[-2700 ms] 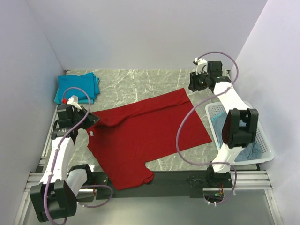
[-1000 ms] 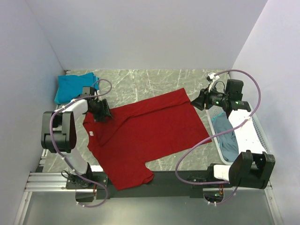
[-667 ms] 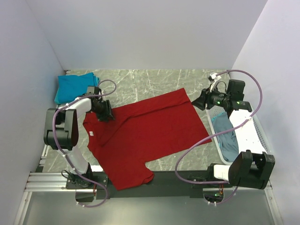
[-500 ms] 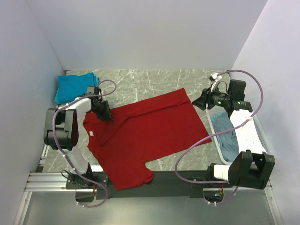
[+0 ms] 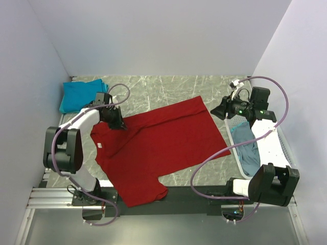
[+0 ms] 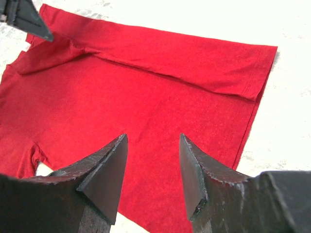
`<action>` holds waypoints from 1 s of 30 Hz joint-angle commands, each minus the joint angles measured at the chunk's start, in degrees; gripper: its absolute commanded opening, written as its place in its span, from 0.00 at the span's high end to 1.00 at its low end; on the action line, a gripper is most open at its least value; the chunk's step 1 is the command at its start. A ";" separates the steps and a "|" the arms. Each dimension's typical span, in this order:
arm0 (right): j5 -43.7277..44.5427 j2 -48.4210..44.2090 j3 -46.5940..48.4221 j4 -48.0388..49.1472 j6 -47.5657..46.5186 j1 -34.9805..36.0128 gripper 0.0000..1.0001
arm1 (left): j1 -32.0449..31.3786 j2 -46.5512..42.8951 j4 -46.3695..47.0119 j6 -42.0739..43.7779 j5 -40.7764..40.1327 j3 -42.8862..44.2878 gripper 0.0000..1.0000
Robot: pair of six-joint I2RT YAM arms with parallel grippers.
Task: Fold and stack the t-shirts
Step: Fold the tshirt
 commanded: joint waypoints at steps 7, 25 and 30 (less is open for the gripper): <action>-1.57 -1.79 0.75 0.90 0.53 -1.27 0.46 | -5.33 -5.95 1.15 -1.64 7.97 -6.39 0.83; -1.75 1.20 1.89 -2.08 -1.22 -2.33 0.45 | -9.47 -17.11 2.29 1.88 4.10 -3.93 0.38; -0.52 4.01 2.15 -2.35 -0.87 -2.07 0.46 | -9.47 -18.78 5.19 1.44 0.44 -5.60 0.40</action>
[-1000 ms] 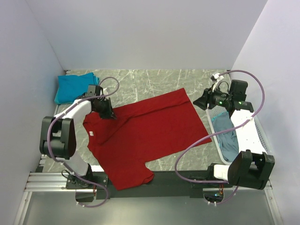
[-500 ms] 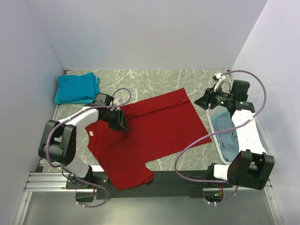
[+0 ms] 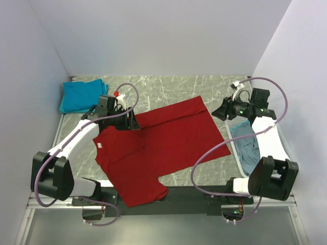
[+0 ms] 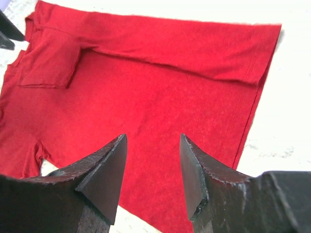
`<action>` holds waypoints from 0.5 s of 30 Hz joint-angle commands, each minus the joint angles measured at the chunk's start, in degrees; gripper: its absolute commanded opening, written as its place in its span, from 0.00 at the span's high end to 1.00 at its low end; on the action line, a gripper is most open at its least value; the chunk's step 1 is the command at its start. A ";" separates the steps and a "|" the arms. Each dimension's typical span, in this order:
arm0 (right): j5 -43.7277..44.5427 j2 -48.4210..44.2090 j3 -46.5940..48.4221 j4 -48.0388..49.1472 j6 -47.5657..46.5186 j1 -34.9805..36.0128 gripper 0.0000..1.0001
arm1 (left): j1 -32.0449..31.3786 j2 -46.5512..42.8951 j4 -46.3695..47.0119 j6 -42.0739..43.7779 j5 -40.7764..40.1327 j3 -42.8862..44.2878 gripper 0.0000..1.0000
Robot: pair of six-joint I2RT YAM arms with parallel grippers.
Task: Fold and stack the t-shirts
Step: Fold the tshirt
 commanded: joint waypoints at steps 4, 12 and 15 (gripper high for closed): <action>11.32 7.45 5.56 -0.38 0.99 5.41 0.46 | 0.74 -8.06 3.21 0.47 -20.45 -1.32 0.40; 27.70 33.29 32.62 -10.91 2.66 13.42 0.41 | 9.07 -17.75 6.90 -1.72 -25.76 -8.78 0.14; 31.57 44.72 48.32 -15.48 3.36 14.32 0.37 | 10.49 -18.54 6.02 -0.85 -25.92 -9.76 0.14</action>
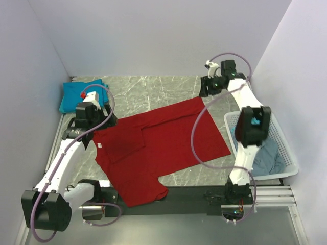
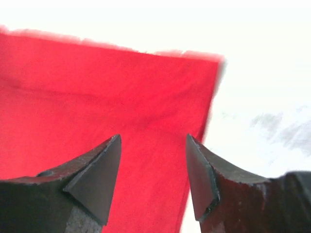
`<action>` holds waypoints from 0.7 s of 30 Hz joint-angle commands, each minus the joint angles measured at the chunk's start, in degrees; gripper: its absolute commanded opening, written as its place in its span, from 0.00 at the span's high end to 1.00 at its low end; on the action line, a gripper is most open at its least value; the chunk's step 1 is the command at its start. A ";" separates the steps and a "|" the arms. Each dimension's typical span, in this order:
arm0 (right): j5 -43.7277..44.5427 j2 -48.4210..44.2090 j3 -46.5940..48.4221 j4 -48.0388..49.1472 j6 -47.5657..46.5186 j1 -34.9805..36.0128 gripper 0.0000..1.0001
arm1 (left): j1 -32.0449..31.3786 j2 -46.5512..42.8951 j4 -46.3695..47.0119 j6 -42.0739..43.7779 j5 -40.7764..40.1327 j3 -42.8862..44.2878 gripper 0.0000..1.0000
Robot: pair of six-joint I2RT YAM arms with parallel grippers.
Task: Fold and stack the t-shirts
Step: Fold the tshirt
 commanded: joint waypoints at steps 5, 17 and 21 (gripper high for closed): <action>8.86 19.95 25.08 -11.13 2.93 0.79 0.37 | 1.23 -1.55 1.21 0.87 -4.80 -2.15 0.14; 9.92 31.39 34.77 -14.03 0.04 1.93 0.38 | 4.29 3.72 1.39 -3.44 -5.86 -1.54 0.15; 9.65 33.32 35.91 -15.61 -0.75 2.55 0.42 | 6.59 5.66 1.66 -5.28 -4.28 -1.45 0.17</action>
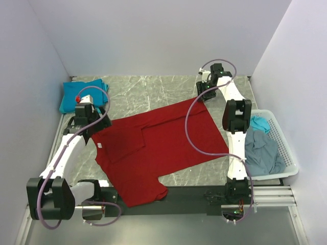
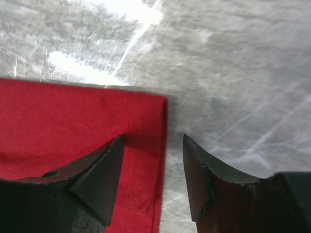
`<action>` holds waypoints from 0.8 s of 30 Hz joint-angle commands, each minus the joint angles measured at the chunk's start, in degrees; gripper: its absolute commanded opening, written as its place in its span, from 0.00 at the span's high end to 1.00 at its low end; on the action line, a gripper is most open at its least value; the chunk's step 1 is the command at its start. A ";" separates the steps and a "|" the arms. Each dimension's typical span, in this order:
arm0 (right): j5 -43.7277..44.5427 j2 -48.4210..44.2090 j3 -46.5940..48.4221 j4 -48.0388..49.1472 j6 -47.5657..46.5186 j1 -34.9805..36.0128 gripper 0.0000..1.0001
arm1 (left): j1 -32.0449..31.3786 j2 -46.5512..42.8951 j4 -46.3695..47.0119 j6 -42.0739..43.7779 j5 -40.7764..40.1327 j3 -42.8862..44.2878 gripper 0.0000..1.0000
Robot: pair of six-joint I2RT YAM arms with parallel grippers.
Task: Fold and stack the t-shirts
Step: Fold the tshirt
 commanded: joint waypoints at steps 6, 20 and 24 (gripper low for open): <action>0.80 2.93 3.86 -1.52 -0.66 1.48 0.71 | 3.21 0.44 1.83 -2.58 0.40 0.51 0.18; 14.32 4.34 9.14 10.69 4.17 2.53 1.00 | 5.23 2.19 1.92 -3.90 0.40 0.51 0.20; 17.76 5.74 11.25 16.48 4.44 3.50 1.00 | 6.73 3.59 3.14 -5.91 1.10 0.51 0.21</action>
